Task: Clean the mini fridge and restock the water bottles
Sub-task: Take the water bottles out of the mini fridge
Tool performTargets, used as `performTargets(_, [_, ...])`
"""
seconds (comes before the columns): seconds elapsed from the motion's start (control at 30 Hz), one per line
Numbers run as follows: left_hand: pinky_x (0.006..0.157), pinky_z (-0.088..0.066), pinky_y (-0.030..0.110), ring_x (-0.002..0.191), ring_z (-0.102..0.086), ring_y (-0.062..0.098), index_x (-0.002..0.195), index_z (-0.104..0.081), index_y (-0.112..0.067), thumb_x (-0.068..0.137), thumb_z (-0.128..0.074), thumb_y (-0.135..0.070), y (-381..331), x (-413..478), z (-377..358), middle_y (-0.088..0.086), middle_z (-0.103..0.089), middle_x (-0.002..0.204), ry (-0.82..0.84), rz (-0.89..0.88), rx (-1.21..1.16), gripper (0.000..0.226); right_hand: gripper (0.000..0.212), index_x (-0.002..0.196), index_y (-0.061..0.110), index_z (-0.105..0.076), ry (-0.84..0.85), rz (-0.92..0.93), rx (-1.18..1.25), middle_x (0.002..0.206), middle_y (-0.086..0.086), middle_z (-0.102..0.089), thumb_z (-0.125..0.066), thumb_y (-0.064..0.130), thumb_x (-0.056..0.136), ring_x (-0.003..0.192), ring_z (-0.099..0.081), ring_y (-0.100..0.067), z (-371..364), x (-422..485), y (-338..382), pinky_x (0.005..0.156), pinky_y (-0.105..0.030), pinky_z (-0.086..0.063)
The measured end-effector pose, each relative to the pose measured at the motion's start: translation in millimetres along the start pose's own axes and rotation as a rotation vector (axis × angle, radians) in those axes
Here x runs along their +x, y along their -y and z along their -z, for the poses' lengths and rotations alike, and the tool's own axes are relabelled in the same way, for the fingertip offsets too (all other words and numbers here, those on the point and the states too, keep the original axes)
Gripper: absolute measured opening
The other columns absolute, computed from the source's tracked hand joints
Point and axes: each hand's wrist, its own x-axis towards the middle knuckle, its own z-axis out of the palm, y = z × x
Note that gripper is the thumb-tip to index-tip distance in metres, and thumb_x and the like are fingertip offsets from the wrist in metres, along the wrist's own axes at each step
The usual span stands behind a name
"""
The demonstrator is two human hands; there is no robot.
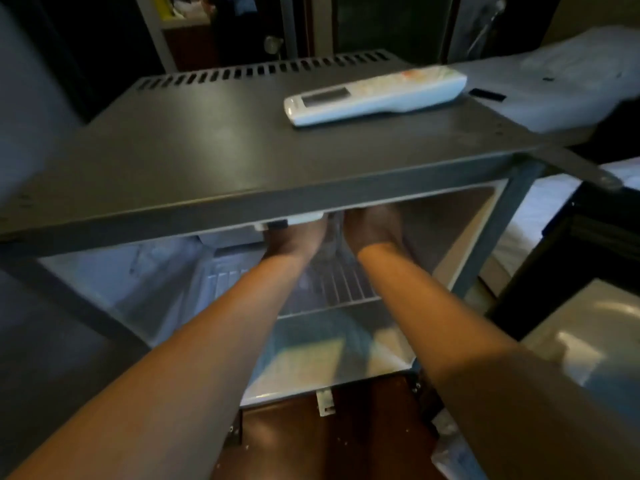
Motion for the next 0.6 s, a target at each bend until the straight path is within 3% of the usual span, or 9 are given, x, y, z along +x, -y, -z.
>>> performTargets(0.07, [0.109, -0.021, 0.026, 0.136, -0.038, 0.025, 0.131, -0.056, -0.012, 0.098, -0.051, -0.03, -1.7, -6.8, -0.8, 0.01, -0.049, 0.144, -0.108, 0.005, -0.046, 0.038, 0.053, 0.122, -0.001, -0.06, -0.106, -0.004, 0.048, 0.132, -0.022, -0.056, -0.04, 0.036, 0.09, 0.126, -0.05, -0.033, -2.1, -9.7, 1.6, 0.104, -0.034, -0.033])
performTargets(0.13, [0.101, -0.036, 0.031, 0.125, -0.051, 0.03, 0.12, -0.064, -0.012, 0.091, -0.056, -0.048, -2.2, -20.7, 3.6, 0.016, -0.06, 0.131, -0.109, 0.063, -0.036, 0.047, 0.046, 0.104, 0.002, -0.066, -0.213, -0.045, 0.152, 0.112, -0.021, -0.066, -0.05, 0.04, 0.084, 0.109, -0.061, -0.034, 3.8, -26.3, 6.1, 0.093, -0.04, -0.046])
performTargets(0.2, [0.088, -0.049, 0.038, 0.106, -0.062, 0.033, 0.112, -0.066, -0.014, 0.079, -0.059, -0.063, -0.8, -43.9, 16.2, 0.015, -0.069, 0.111, -0.102, 0.038, -0.042, 0.059, 0.038, 0.106, 0.01, -0.065, -0.246, -0.035, 0.182, 0.112, -0.014, -0.067, -0.062, 0.039, 0.082, 0.106, -0.062, -0.033, 15.3, -52.8, 8.6, 0.088, -0.044, -0.049])
performTargets(0.23, [0.085, -0.051, 0.039, 0.101, -0.064, 0.032, 0.112, -0.066, -0.018, 0.076, -0.064, -0.06, -0.4, -57.9, 24.1, 0.01, -0.071, 0.106, -0.098, -0.01, -0.063, 0.055, 0.035, 0.109, 0.013, -0.064, -0.22, -0.034, 0.153, 0.114, -0.012, -0.065, -0.065, 0.037, 0.083, 0.107, -0.06, -0.033, 24.3, -69.9, 10.2, 0.087, -0.045, -0.049])
performTargets(0.3, [0.081, -0.052, 0.036, 0.096, -0.066, 0.028, 0.109, -0.067, -0.024, 0.076, -0.075, -0.045, -2.0, -89.1, 43.0, 0.002, -0.072, 0.096, -0.076, -0.089, -0.063, 0.04, 0.028, 0.107, 0.016, -0.063, -0.168, -0.002, 0.078, 0.113, -0.009, -0.063, -0.068, 0.029, 0.083, 0.106, -0.057, -0.033, 41.4, -104.1, 10.8, 0.085, -0.043, -0.048])
performTargets(0.37, [0.072, -0.05, 0.033, 0.087, -0.065, 0.025, 0.09, -0.067, -0.022, 0.074, -0.078, -0.04, -4.6, -117.1, 62.1, -0.002, -0.068, 0.082, -0.046, -0.124, -0.046, 0.027, 0.026, 0.105, 0.02, -0.063, -0.17, 0.056, 0.065, 0.109, -0.007, -0.06, -0.071, 0.03, 0.081, 0.102, -0.057, -0.029, 57.3, -136.6, 9.5, 0.083, -0.04, -0.048])
performTargets(0.47, [0.061, -0.04, 0.029, 0.076, -0.061, 0.018, 0.064, -0.057, -0.024, 0.072, -0.079, -0.043, -15.8, -161.6, 87.3, -0.006, -0.06, 0.068, 0.037, -0.17, 0.01, 0.031, 0.034, 0.102, 0.017, -0.064, -0.177, 0.085, 0.008, 0.107, -0.007, -0.056, -0.071, 0.042, 0.08, 0.097, -0.058, -0.026, 80.7, -180.3, 12.1, 0.08, -0.035, -0.047])
performTargets(0.6, [0.064, -0.046, 0.035, 0.076, -0.06, 0.018, 0.076, -0.069, -0.019, 0.071, -0.078, -0.049, -24.3, -216.6, 109.0, -0.003, -0.062, 0.069, 0.064, -0.207, 0.069, 0.032, 0.039, 0.086, 0.018, -0.063, -0.196, 0.107, -0.071, 0.096, -0.007, -0.061, -0.07, 0.054, 0.075, 0.086, -0.06, -0.025, 103.5, -232.2, 9.9, 0.07, -0.038, -0.05])
